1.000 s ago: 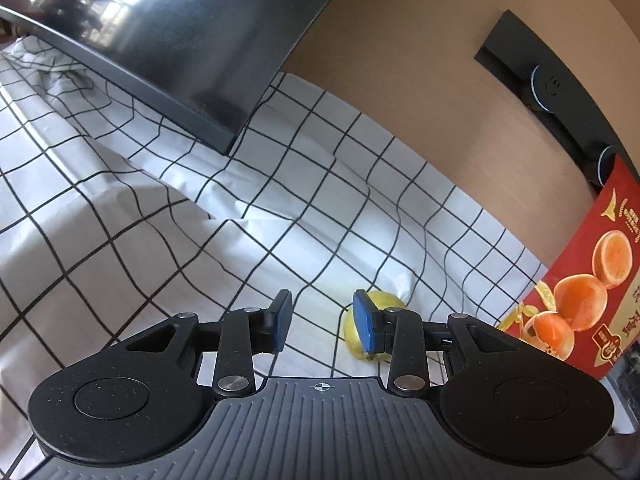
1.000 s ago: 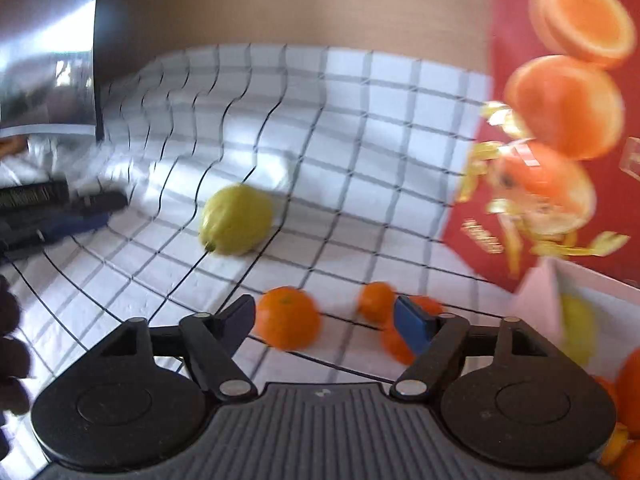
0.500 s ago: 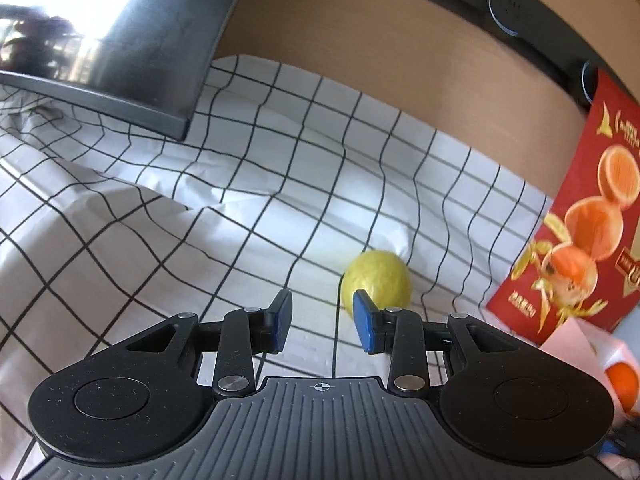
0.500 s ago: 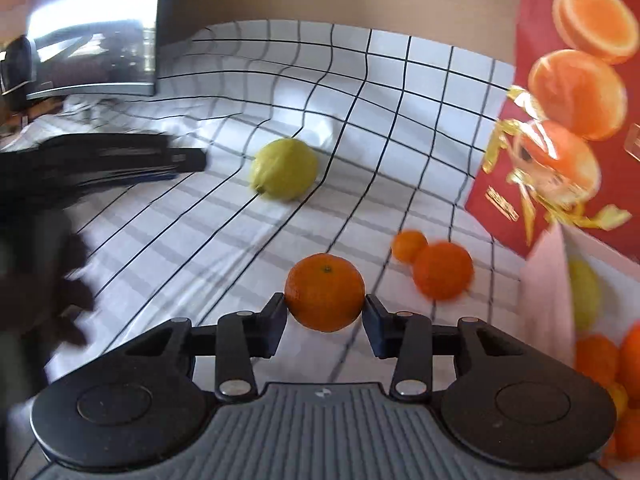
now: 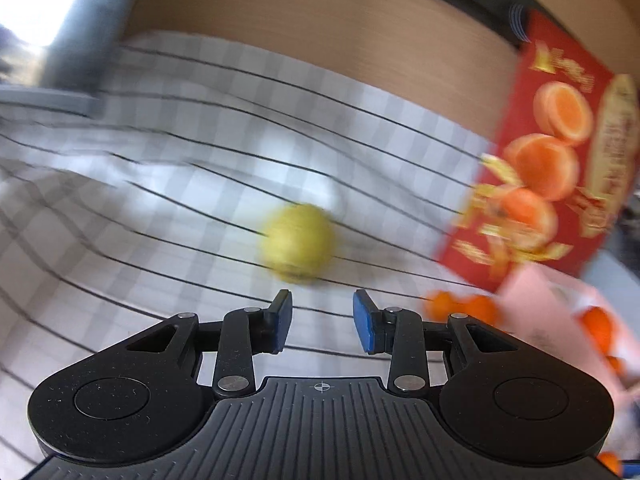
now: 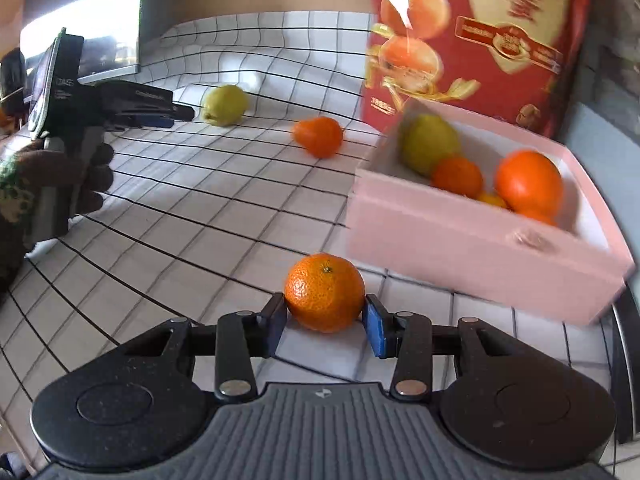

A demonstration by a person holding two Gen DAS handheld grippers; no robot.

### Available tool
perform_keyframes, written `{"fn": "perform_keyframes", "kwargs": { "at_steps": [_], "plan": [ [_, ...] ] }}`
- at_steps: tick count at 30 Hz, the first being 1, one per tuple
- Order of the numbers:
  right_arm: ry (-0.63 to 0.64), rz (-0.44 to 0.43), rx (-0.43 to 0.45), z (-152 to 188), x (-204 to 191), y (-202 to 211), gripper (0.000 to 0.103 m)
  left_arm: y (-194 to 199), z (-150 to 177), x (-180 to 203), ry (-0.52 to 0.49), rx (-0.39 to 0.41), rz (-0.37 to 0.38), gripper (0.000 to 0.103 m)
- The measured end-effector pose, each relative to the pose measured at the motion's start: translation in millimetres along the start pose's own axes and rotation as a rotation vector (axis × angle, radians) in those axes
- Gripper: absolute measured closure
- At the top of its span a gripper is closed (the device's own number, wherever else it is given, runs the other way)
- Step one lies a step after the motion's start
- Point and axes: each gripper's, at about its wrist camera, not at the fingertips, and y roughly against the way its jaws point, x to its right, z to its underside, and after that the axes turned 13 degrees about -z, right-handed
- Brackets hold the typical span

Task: Organize fruits
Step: 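Grasp a mandarin with the left tool while the right tool releases its mandarin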

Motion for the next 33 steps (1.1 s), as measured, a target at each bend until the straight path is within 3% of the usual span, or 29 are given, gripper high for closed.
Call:
{"fn": "perform_keyframes", "kwargs": {
  "at_steps": [3, 4, 5, 10, 12, 15, 19, 33],
  "plan": [
    [-0.035, -0.032, 0.023, 1.2, 8.0, 8.4, 0.058, -8.5, -3.7, 23.4, 0.009, -0.06, 0.107, 0.066],
    [-0.036, -0.034, 0.031, 1.5, 8.5, 10.3, 0.047, -11.2, -5.9, 33.0, 0.01, -0.071, 0.122, 0.066],
    [-0.034, -0.034, 0.045, 3.3, 8.7, 12.2, 0.038, -14.0, -7.9, 43.0, 0.008, -0.078, 0.13, 0.066],
    [-0.035, -0.043, 0.113, 5.3, 5.9, 25.7, 0.028, -43.1, -15.8, 84.8, 0.03, -0.136, 0.091, 0.066],
    [-0.036, -0.045, 0.125, 6.1, 6.2, 28.2, 0.028, -49.3, -15.8, 97.1, 0.015, -0.131, 0.074, 0.066],
    [-0.037, -0.052, 0.13, 6.8, 6.1, 28.8, 0.026, -51.1, -12.2, 113.6, -0.034, -0.13, 0.109, 0.066],
    [-0.048, -0.057, 0.118, 5.8, 8.3, 26.5, 0.025, -49.0, -2.2, 132.6, -0.151, -0.105, 0.04, 0.066],
    [-0.113, -0.069, 0.094, 5.2, 17.2, 21.0, 0.022, -37.1, 19.6, 154.7, -0.353, -0.003, -0.007, 0.065]
  ]
}}
